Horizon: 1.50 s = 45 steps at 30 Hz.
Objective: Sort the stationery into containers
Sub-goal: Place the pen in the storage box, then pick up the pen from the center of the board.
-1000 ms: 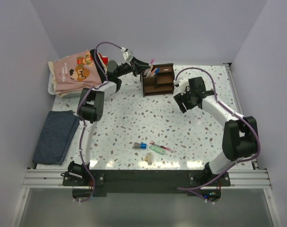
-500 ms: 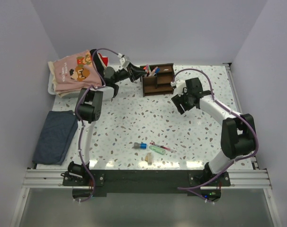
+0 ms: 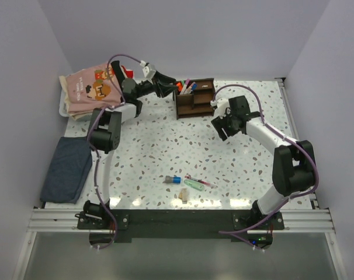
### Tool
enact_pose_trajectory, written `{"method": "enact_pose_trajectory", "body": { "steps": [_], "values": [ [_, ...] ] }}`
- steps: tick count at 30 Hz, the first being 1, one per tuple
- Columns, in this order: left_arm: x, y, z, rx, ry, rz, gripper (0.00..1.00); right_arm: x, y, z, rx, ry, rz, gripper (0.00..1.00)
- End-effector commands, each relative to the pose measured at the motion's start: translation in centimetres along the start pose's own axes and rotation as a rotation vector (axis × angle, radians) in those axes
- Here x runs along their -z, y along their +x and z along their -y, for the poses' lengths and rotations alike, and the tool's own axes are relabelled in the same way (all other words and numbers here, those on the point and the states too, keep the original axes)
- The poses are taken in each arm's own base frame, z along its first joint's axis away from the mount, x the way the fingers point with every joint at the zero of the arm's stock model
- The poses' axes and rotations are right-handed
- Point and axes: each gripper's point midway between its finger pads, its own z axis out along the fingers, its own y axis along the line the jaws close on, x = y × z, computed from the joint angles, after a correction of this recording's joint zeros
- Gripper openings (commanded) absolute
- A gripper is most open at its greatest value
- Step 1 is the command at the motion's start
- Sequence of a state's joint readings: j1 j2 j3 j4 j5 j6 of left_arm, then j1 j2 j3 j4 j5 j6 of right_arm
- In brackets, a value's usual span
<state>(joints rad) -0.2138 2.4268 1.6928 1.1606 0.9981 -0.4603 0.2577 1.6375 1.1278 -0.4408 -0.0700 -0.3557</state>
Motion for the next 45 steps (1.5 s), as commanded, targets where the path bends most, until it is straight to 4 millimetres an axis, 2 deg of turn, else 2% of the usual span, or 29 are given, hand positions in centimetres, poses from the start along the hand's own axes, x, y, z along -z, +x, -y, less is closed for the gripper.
{"method": "enact_pose_trajectory", "body": {
  "steps": [1,2,3,4,5,6,7,8,9,10,11,12,13,14,15,17,19,20,24,26,28,29,31,32,33,35,40,43,45],
  "values": [
    [1.0,-9.1,2.1,-0.17,0.045,0.055,0.5,0.9,-2.0,0.2,0.001,0.011,0.068,0.7],
    [1.2,-11.5,3.2,-0.188,0.056,0.056,0.5,0.9,-2.0,0.2,0.001,0.012,0.071,0.7],
    [2.0,-10.7,4.1,-0.155,0.062,0.023,0.5,1.0,-2.1,0.2,0.003,0.014,0.077,0.7],
    [2.5,-10.9,4.6,-0.19,0.064,0.001,0.5,1.3,-2.3,0.3,0.004,0.02,0.088,0.7],
    [3.0,-11.8,6.2,-0.163,0.063,-0.052,0.5,1.4,-2.3,0.3,0.001,0.025,0.094,0.7],
    [4.0,-9.5,7.8,-0.12,0.084,-0.124,0.5,1.5,-2.3,0.3,0.0,0.026,0.102,0.7],
    [4.1,-8.4,8.6,-0.262,0.11,-0.172,0.51,2.0,-2.5,0.4,-0.001,0.033,0.117,0.7],
    [5.6,-6.5,11.3,-0.144,0.111,-0.304,0.52,2.2,-2.5,0.3,-0.002,0.034,0.123,0.7],
    [6.5,-4.5,12.9,-0.144,0.131,-0.383,0.53,2.3,-2.2,0.1,-0.007,0.032,0.124,0.7],
    [6.7,-2.5,14.7,-0.277,0.205,-0.459,0.53,2.9,-2.2,0.0,-0.01,0.033,0.137,0.7],
    [8.7,-0.6,17.8,-0.18,0.246,-0.567,0.53,3.2,-2.1,-0.2,-0.009,0.026,0.144,0.7],
    [9.2,1.2,19.8,-0.174,0.278,-0.634,0.53,3.3,-1.4,-0.6,-0.007,0.014,0.13,0.7],
    [9.7,1.6,21.0,-0.175,0.297,-0.663,0.53,3.5,-1.0,-0.9,0.0,0.004,0.127,0.7],
    [10.7,3.2,22.5,-0.126,0.311,-0.706,0.53,4.1,-0.5,-1.4,0.015,-0.011,0.125,0.7],
    [10.9,4.2,23.4,-0.122,0.318,-0.744,0.53,4.4,0.0,-1.7,0.045,-0.027,0.119,0.7],
    [11.7,6.1,24.5,-0.11,0.315,-0.8,0.52,5.7,1.3,-2.7,0.085,-0.076,0.087,0.69],
    [12.0,7.3,24.7,-0.068,0.264,-0.843,0.52,6.8,1.8,-4.8,0.187,-0.17,0.087,0.63],
    [12.0,7.9,24.3,-0.054,0.235,-0.841,0.51,7.2,2.8,-5.8,0.221,-0.208,0.058,0.62],
    [12.0,8.9,24.8,-0.005,0.225,-0.832,0.51,8.8,3.9,-10.2,0.347,-0.276,0.053,0.61],
    [10.9,9.0,24.7,-0.012,0.221,-0.823,0.51,8.8,4.6,-10.6,0.296,-0.264,0.038,0.62],
    [9.6,9.9,25.7,-0.028,0.262,-0.849,0.51,8.7,4.9,-9.9,0.258,-0.211,0.031,0.64],
    [8.6,9.6,25.9,-0.042,0.279,-0.846,0.51,8.3,4.9,-9.6,0.2,-0.181,0.037,0.66],
    [7.6,10.6,27.6,-0.032,0.34,-0.868,0.51,8.3,4.3,-7.6,0.088,-0.067,0.062,0.69],
    [6.8,10.4,28.0,-0.041,0.361,-0.863,0.51,8.5,3.8,-5.7,-0.099,-0.031,0.091,0.7],
    [6.2,10.7,29.3,-0.049,0.404,-0.866,0.51,8.8,3.6,-4.7,-0.205,-0.038,0.106,0.7],
    [5.7,11.5,30.3,-0.05,0.437,-0.88,0.51,9.3,3.2,-2.6,-0.464,-0.05,0.126,0.7],
    [4.3,13.3,33.4,-0.073,0.51,-0.892,0.51,10.5,2.7,-0.3,-0.545,0.014,0.179,0.71],
    [3.3,14.2,34.9,-0.075,0.541,-0.893,0.5,11.1,2.7,1.8,-0.616,0.068,0.198,0.72],
    [2.5,14.7,36.1,-0.093,0.562,-0.899,0.49,11.8,2.9,3.9,-0.701,0.136,0.211,0.72]
  ]
}}
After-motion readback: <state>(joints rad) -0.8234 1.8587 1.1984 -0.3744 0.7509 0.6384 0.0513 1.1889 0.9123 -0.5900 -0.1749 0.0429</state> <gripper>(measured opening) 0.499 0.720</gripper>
